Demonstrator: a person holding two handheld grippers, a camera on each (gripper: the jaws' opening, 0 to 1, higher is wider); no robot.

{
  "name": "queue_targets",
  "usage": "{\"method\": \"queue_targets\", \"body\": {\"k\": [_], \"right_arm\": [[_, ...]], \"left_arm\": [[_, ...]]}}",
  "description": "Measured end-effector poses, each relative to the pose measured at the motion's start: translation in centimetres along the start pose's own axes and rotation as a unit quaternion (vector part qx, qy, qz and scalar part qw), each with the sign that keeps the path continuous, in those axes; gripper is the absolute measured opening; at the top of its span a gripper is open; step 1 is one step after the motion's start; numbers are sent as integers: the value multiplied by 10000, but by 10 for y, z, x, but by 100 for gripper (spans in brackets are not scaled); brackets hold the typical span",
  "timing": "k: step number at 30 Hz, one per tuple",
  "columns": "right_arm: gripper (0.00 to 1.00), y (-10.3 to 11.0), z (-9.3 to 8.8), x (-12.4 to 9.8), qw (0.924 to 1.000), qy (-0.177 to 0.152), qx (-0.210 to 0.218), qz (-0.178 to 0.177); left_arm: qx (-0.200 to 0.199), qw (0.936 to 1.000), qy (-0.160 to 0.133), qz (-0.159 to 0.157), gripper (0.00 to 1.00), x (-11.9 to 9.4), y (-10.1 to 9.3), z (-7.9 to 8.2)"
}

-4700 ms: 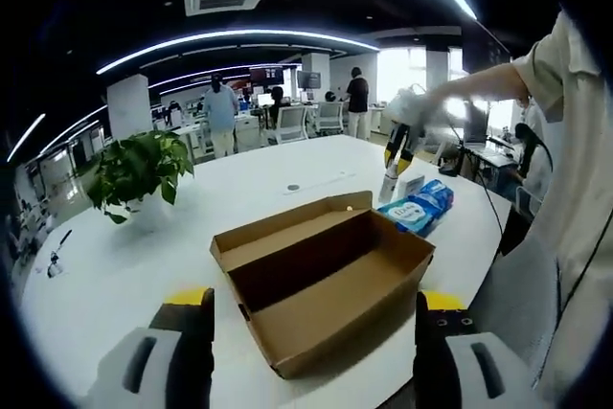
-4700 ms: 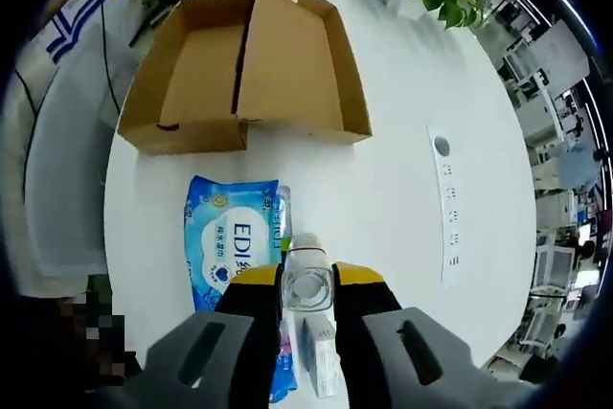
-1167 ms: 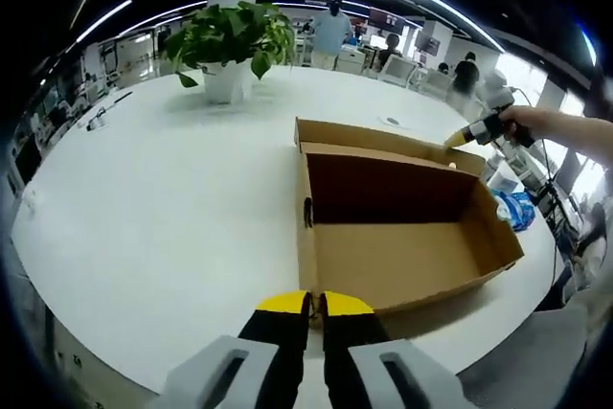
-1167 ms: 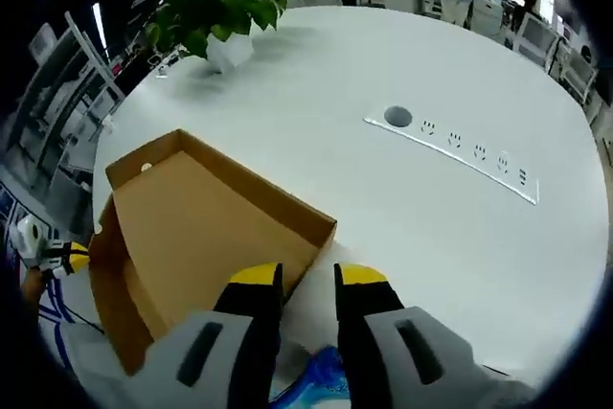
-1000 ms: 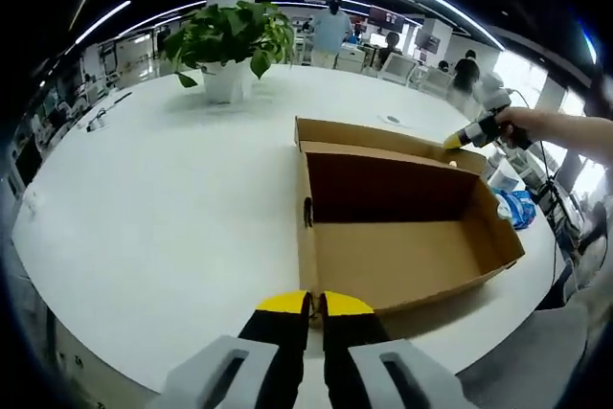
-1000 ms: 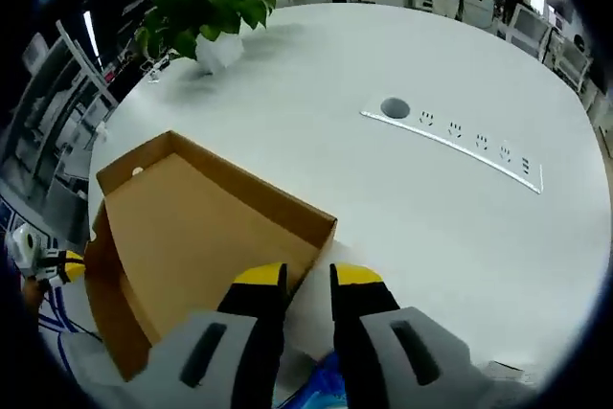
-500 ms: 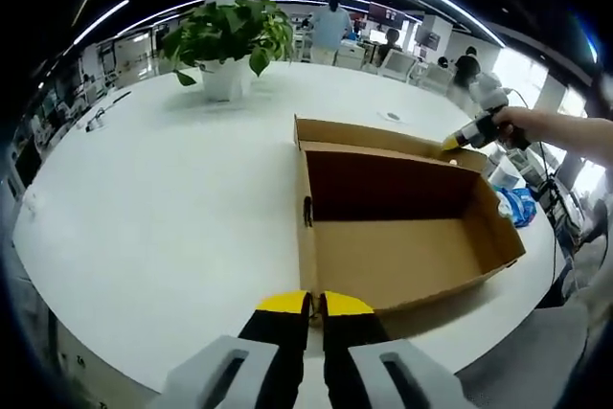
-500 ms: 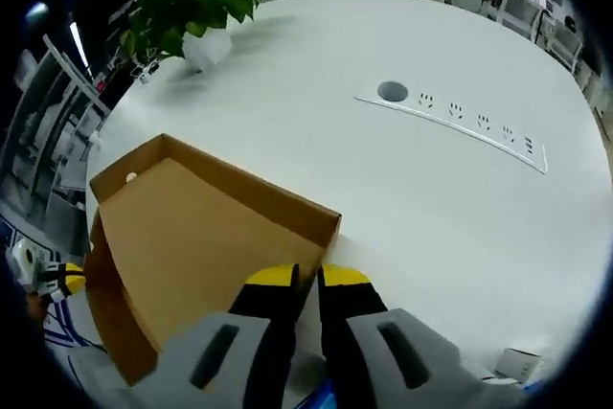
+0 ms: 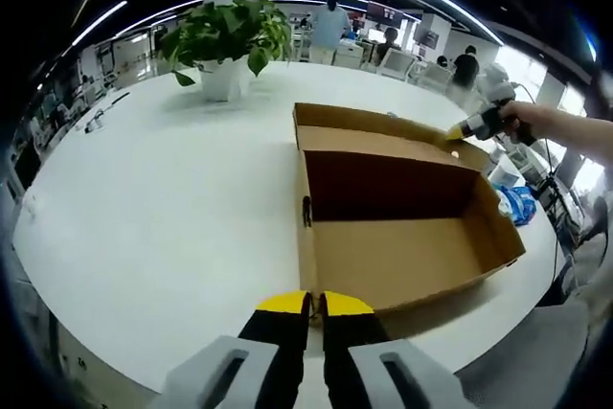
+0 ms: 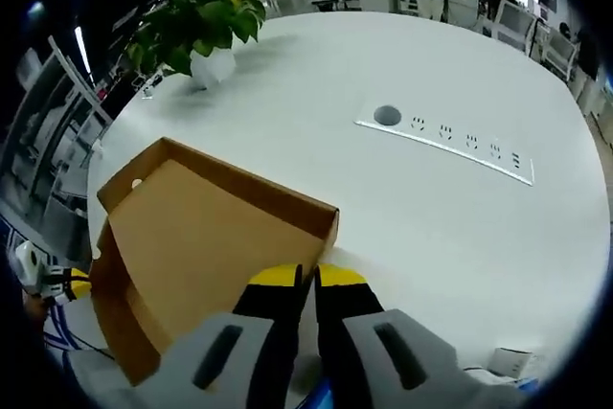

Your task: Operate the shoe box by opening the lid, removing the specified soft item, and placing it in the target area until the item is outside and the box remains undamaged.

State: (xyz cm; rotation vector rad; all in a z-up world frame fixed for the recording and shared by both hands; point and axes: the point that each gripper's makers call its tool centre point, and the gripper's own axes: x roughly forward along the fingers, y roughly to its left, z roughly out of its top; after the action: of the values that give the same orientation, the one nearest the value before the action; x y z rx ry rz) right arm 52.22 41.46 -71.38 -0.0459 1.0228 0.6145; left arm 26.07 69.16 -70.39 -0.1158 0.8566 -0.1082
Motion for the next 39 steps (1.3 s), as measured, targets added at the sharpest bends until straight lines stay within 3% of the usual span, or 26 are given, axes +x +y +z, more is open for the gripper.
{"method": "queue_targets", "body": {"k": [20, 39], "right_arm": [[2, 10, 12, -35, 9987, -473, -152, 60], [1, 28, 22, -73, 9929, -1071, -490, 136]], "left_arm": [[7, 10000, -54, 17, 4, 0, 1, -1], [35, 9999, -109, -5, 4, -1, 1, 0]]}}
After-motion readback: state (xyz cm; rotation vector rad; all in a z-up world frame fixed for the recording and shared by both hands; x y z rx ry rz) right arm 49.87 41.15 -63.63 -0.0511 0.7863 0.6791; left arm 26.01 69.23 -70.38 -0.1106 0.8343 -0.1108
